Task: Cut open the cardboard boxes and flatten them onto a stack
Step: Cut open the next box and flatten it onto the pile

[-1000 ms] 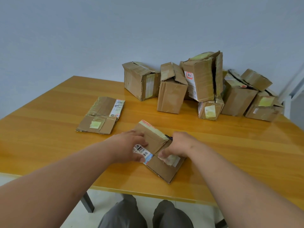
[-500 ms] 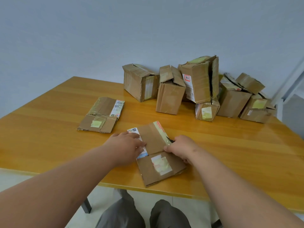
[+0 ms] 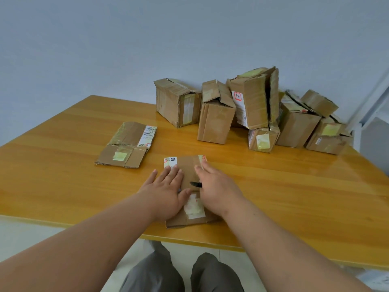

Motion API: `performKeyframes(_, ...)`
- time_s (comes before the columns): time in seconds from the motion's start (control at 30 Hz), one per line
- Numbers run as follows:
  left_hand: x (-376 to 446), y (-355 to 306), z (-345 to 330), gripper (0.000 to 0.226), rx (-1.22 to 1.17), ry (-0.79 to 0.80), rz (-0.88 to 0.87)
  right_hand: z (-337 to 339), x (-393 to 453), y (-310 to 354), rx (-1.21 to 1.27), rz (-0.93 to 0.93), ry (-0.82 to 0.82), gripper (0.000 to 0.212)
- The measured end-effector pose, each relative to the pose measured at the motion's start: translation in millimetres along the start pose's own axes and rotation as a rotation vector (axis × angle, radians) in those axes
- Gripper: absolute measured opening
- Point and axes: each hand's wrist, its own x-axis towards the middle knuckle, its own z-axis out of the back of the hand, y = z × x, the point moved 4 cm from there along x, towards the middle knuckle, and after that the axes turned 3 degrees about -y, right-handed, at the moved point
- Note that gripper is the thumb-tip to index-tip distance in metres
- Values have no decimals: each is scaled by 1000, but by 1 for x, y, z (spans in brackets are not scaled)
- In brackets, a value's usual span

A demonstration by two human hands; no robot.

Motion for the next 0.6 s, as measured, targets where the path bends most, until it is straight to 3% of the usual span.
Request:
performKeyframes(0.07,1,0,-2,72,19,-29,-3,-10,4,0,-101,65,14,60)
performKeyframes(0.6,0,-1,3,71,168,0,-34,-16,-18,2,-101,96,-16,59)
